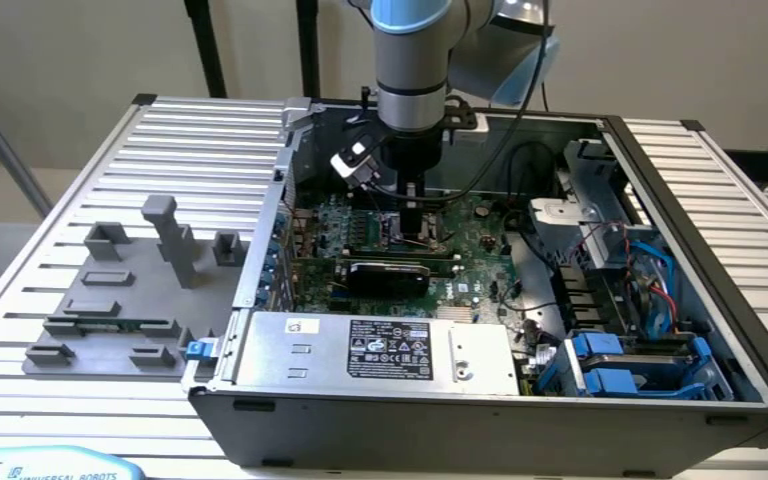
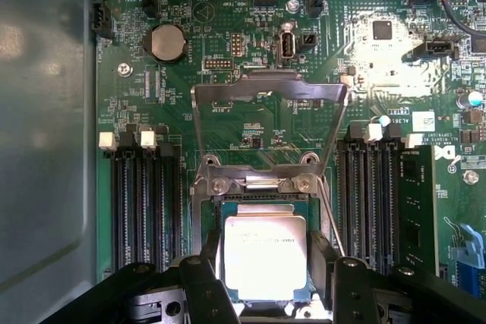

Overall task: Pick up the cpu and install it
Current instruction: 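Place the cpu into insertion slot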

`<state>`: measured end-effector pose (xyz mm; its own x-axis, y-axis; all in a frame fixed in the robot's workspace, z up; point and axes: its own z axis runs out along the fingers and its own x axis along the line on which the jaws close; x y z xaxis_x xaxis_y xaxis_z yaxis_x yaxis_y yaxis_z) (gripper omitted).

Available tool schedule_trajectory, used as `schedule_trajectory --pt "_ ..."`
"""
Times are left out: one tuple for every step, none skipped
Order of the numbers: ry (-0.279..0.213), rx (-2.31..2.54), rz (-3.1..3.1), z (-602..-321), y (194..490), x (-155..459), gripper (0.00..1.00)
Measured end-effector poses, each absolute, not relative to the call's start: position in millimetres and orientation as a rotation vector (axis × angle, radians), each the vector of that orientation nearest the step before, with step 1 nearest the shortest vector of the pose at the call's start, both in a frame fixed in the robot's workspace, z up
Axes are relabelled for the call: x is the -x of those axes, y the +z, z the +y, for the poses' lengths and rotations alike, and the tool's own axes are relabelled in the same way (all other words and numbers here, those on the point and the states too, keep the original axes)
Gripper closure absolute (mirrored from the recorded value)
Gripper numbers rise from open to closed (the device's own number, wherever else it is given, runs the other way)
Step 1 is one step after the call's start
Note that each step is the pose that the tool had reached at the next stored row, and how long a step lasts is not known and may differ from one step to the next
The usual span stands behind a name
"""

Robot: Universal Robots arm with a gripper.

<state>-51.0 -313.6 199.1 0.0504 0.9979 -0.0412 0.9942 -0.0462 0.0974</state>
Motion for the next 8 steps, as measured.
schedule_trajectory --pt "0.057 -2.202 2.098 -313.6 198.7 51.0 0.45" --pt "0.057 -2.202 2.098 -313.5 198.3 51.1 0.45" --pt "0.057 -2.202 2.098 -313.5 197.9 51.3 0.45" --pt "0.058 -2.202 2.098 -313.4 197.4 51.5 0.45" --pt "0.058 -2.202 2.098 -313.3 197.0 51.6 0.45" --pt "0.058 -2.202 2.098 -313.2 196.7 51.8 0.45" --pt "0.058 -2.202 2.097 -313.1 196.4 51.9 0.45" --pt "0.058 -2.201 2.097 -313.0 196.1 52.1 0.45"
